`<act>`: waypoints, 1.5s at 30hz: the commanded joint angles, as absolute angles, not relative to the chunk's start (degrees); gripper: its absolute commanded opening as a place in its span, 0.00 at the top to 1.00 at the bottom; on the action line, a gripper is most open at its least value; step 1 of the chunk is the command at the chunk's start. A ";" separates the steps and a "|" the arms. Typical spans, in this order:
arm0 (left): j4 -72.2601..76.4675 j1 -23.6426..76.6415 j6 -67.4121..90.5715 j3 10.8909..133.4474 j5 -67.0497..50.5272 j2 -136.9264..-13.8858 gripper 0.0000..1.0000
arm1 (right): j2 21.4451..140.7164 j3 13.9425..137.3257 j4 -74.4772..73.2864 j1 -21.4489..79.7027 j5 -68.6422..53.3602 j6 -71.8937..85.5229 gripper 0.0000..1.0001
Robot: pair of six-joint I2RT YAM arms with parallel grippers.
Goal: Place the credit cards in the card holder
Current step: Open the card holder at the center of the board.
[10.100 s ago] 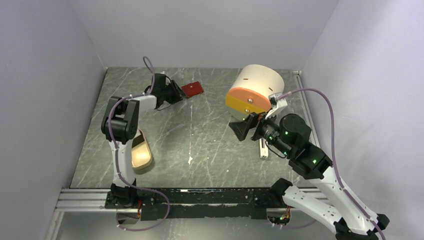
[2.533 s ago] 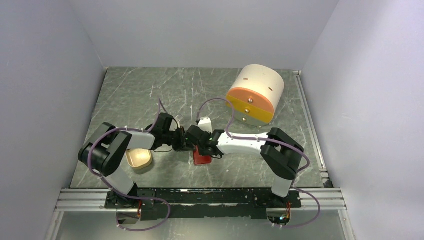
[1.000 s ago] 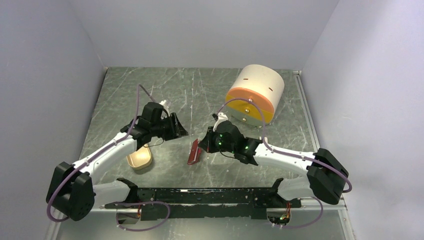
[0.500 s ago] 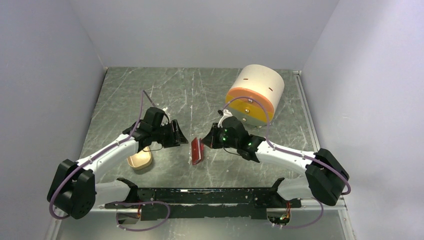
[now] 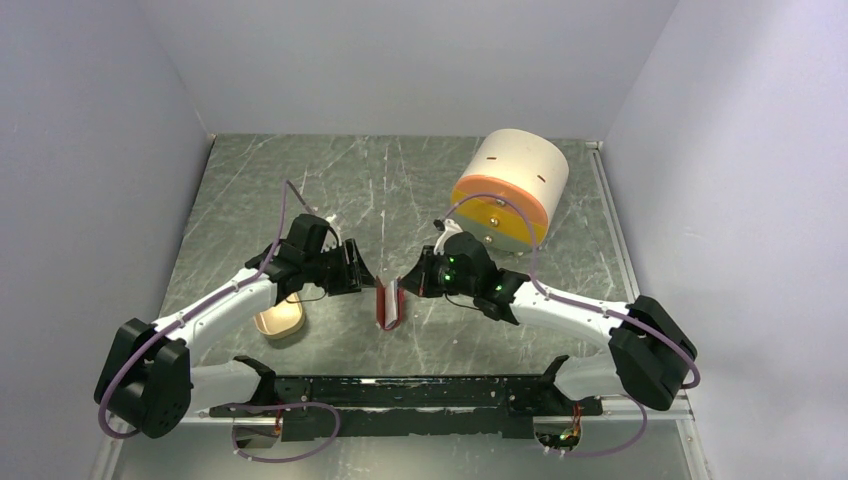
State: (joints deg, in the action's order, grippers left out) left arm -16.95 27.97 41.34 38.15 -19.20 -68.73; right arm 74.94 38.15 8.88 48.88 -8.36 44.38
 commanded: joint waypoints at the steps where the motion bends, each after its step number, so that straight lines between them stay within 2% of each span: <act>1: -17.61 28.04 40.45 38.72 -19.00 -69.68 0.45 | 74.16 38.50 6.51 47.88 -6.40 42.96 1.00; 6: -17.96 28.04 39.71 38.96 -18.79 -71.06 0.44 | 72.27 37.26 9.12 46.35 -9.81 43.90 1.00; 12: -13.47 28.04 41.05 37.59 -24.31 -71.58 0.43 | 73.36 39.48 7.46 46.31 -10.08 43.16 1.00; 19: -10.76 28.04 41.36 35.77 -23.86 -72.62 0.41 | 73.69 37.89 7.91 46.33 -9.36 43.49 1.00; 23: -8.06 28.04 41.31 34.54 -25.98 -75.37 0.47 | 72.93 36.71 6.16 45.93 -7.66 43.07 1.00; 26: -6.82 28.04 41.51 34.22 -26.66 -76.02 0.59 | 72.04 35.60 5.06 45.72 -6.01 42.62 0.97; 28: -6.32 28.04 41.64 34.18 -27.25 -75.71 0.64 | 71.97 35.58 3.39 45.71 -4.51 42.08 0.92; 33: -5.21 28.04 42.02 34.15 -28.22 -75.06 0.69 | 71.98 35.94 -0.57 45.70 -3.06 40.86 0.77; 42: -3.67 28.07 41.94 33.82 -29.47 -76.87 0.67 | 69.78 34.90 -3.07 45.66 -1.16 38.84 0.38; 45: -3.39 28.11 41.92 33.73 -29.39 -76.48 0.66 | 69.73 35.11 -3.87 45.54 0.19 38.18 0.22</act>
